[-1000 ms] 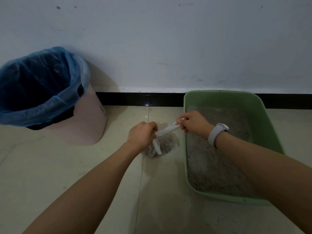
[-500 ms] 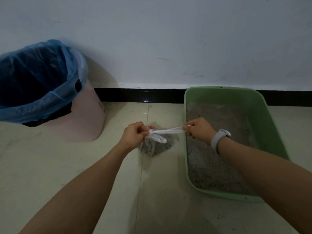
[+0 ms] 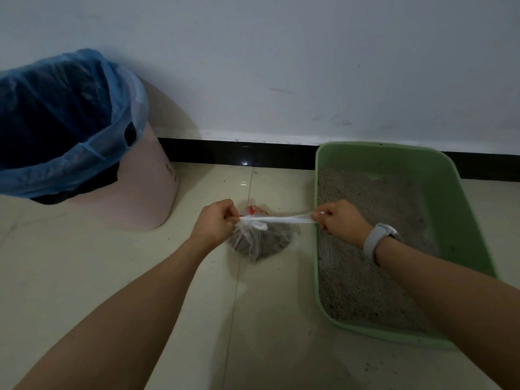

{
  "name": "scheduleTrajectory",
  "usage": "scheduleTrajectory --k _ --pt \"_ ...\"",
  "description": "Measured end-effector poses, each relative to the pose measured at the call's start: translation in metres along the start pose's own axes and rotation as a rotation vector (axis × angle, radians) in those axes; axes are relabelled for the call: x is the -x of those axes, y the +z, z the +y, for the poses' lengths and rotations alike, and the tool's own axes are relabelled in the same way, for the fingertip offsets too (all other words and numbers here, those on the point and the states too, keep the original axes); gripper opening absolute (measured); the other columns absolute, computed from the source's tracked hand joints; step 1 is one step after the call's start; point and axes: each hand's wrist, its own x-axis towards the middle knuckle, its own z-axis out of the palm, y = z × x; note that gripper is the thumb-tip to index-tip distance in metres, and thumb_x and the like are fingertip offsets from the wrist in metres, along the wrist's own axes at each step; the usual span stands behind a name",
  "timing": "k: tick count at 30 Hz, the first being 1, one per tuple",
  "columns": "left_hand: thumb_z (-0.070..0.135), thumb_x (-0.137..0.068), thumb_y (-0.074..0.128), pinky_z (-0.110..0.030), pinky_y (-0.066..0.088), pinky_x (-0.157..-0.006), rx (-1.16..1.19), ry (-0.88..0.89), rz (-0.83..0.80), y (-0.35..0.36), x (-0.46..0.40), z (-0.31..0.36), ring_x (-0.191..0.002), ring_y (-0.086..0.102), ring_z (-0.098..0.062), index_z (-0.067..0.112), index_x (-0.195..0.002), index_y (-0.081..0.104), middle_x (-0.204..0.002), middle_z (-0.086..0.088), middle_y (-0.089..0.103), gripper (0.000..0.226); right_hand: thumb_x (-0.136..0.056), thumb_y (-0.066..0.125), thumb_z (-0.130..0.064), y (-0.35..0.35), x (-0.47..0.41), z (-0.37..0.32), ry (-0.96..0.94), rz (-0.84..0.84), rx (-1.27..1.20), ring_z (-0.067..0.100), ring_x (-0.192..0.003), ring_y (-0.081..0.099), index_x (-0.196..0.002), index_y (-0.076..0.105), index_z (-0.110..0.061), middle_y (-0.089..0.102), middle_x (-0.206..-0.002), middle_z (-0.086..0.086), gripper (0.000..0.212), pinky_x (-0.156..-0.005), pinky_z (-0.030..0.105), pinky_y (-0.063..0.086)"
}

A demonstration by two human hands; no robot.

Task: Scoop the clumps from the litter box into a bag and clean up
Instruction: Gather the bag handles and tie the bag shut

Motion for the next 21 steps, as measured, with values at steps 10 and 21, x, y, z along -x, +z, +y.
scheduleTrajectory --k 10,21 --pt "0.031 -0.091 0.056 -0.040 0.032 -0.107 -0.351 0.215 -0.169 0.024 0.002 0.023 -0.133 0.027 -0.025 0.031 -0.142 0.031 -0.150 -0.002 0.025 0.057 -0.093 0.048 -0.022 -0.003 0.008 -0.012 -0.231 0.043 0.360 0.023 -0.138 0.021 -0.144 0.026 -0.015 0.024 -0.151 0.006 0.056 -0.112 0.034 0.022" --pt "0.018 -0.093 0.051 -0.027 0.041 -0.070 -0.190 0.099 -0.033 -0.016 0.012 0.038 -0.087 0.058 -0.023 0.013 -0.097 0.062 -0.091 -0.007 0.061 0.013 -0.099 0.030 -0.034 -0.005 0.011 -0.030 -0.243 -0.130 0.528 0.021 -0.143 0.002 -0.148 0.007 -0.019 0.002 -0.156 0.006 0.055 -0.117 0.035 0.011"
